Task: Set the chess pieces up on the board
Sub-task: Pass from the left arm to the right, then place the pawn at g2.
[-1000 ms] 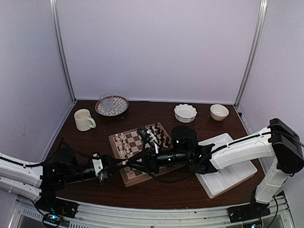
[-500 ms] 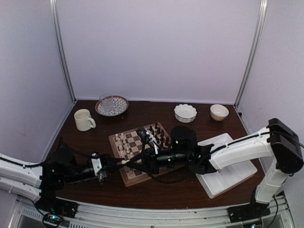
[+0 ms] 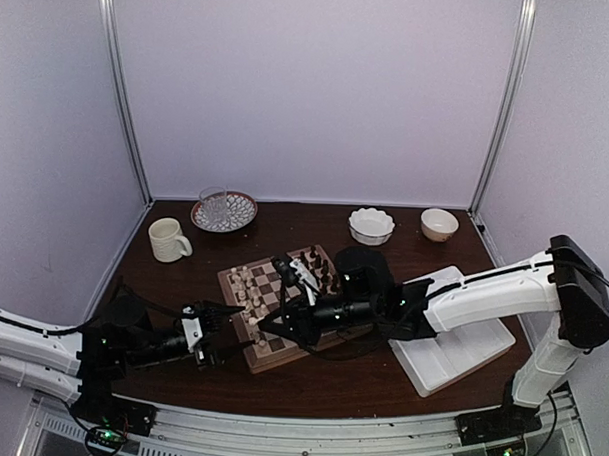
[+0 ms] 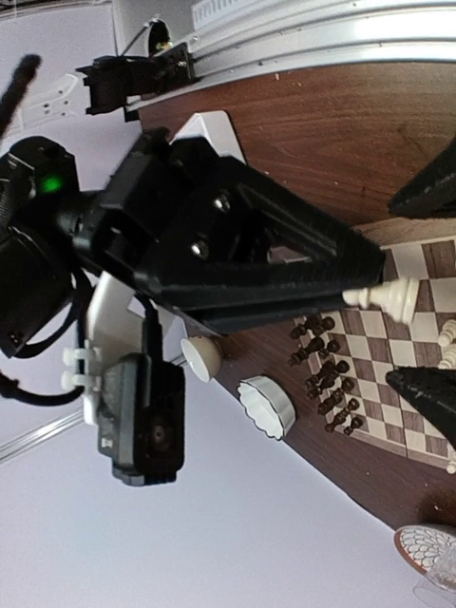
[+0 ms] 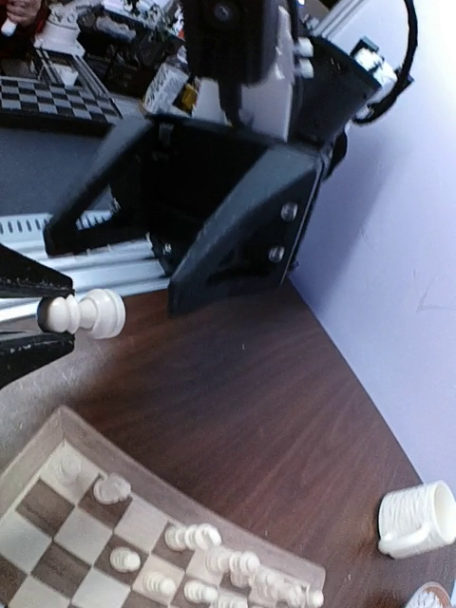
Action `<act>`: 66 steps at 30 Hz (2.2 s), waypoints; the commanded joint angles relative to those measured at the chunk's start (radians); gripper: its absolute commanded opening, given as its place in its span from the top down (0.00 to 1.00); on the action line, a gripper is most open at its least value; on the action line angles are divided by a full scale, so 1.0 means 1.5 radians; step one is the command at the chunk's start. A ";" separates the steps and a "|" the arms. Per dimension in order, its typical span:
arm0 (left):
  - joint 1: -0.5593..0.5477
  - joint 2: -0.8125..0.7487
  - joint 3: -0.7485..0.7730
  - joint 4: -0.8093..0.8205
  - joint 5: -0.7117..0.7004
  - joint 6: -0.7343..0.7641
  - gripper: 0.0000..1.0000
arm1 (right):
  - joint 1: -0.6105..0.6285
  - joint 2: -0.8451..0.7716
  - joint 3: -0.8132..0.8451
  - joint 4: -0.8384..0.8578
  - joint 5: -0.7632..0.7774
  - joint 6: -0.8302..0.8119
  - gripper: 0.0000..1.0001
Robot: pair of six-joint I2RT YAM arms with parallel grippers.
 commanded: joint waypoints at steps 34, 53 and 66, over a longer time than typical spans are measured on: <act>-0.003 -0.240 0.044 -0.316 -0.160 -0.041 0.20 | 0.005 0.306 0.635 -0.946 0.307 -0.252 1.00; -0.003 -0.260 0.057 -0.348 -0.190 -0.057 0.22 | 0.006 0.427 0.756 -0.974 0.303 -0.243 1.00; -0.003 -0.279 0.055 -0.352 -0.188 -0.058 0.22 | 0.006 0.444 0.771 -0.974 0.304 -0.244 0.95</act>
